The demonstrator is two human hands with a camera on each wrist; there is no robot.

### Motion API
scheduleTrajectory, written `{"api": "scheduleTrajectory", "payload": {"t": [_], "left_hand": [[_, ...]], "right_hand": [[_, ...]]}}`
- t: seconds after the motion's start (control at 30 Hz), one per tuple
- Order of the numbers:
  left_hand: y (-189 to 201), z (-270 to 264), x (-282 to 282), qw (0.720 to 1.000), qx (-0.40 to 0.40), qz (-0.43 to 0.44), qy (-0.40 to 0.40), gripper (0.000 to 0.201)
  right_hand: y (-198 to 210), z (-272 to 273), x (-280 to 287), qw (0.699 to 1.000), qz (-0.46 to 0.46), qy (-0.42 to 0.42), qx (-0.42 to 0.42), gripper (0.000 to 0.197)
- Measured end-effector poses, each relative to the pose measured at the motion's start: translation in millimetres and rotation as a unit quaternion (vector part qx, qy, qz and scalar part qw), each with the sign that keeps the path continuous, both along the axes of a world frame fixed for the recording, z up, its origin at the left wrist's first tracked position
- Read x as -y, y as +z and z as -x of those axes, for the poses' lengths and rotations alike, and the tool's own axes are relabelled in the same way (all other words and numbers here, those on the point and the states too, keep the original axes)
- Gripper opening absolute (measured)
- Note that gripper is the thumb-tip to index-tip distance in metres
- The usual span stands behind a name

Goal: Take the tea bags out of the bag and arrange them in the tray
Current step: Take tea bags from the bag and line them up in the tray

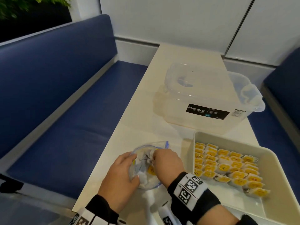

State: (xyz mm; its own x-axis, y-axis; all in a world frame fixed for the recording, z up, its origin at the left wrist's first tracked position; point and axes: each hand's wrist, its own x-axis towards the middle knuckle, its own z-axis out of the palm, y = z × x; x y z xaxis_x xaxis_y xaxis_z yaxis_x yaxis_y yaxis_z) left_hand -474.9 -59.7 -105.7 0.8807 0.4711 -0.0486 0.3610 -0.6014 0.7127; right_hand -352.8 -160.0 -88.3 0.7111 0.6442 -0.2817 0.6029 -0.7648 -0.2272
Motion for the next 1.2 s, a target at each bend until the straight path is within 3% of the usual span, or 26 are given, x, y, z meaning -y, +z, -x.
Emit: {"api": "scheduleTrajectory", "payload": {"t": [0.17, 0.3, 0.37, 0.47, 0.57, 0.63, 0.73, 0.8, 0.87, 1.03, 1.2], "left_hand": [[6.6, -7.6, -4.0, 0.999, 0.015, -0.013, 0.027, 0.041], [12.2, -15.9, -4.2, 0.999, 0.03, -0.016, 0.039, 0.042], [11.2, -18.7, -3.9, 0.998, 0.041, -0.019, 0.039, 0.048], [10.7, -23.0, -4.3, 0.996, 0.079, 0.007, 0.05, 0.039], [18.7, -26.1, -2.3, 0.982, 0.146, 0.111, 0.054, 0.035], [25.3, -28.3, -0.9, 0.971, 0.158, 0.17, 0.056, 0.026], [28.3, -30.5, -1.2, 0.973, 0.164, 0.148, 0.071, 0.014], [29.5, -31.6, -1.3, 0.97, 0.171, 0.153, 0.081, 0.017], [32.5, -32.7, 0.5, 0.965, 0.175, 0.177, 0.083, 0.024], [40.7, -36.4, 9.0, 0.947, 0.184, 0.251, 0.073, 0.031], [41.0, -39.2, 13.0, 0.94, 0.189, 0.274, 0.079, 0.018]], "right_hand": [[10.0, -3.1, 17.9, 0.98, -0.185, -0.058, -0.051, 0.012], [9.7, -4.9, 22.0, 0.951, -0.279, -0.08, -0.111, 0.026], [9.9, -4.2, 22.2, 0.925, -0.328, -0.106, -0.16, 0.028], [16.1, -1.2, 23.8, 0.868, -0.409, -0.137, -0.247, 0.026], [20.6, 1.8, 24.9, 0.836, -0.443, -0.154, -0.284, 0.017], [17.8, 2.1, 25.3, 0.856, -0.448, -0.152, -0.211, 0.017], [20.3, 4.4, 28.4, 0.878, -0.473, -0.073, -0.008, 0.017], [26.8, 7.0, 30.9, 0.88, -0.467, 0.012, 0.088, 0.013], [26.7, 9.5, 32.7, 0.888, -0.43, 0.07, 0.146, 0.024], [17.9, 6.4, 37.0, 0.898, -0.418, 0.056, 0.126, 0.025], [17.3, 7.0, 43.8, 0.876, -0.481, -0.034, 0.001, 0.021]]}}
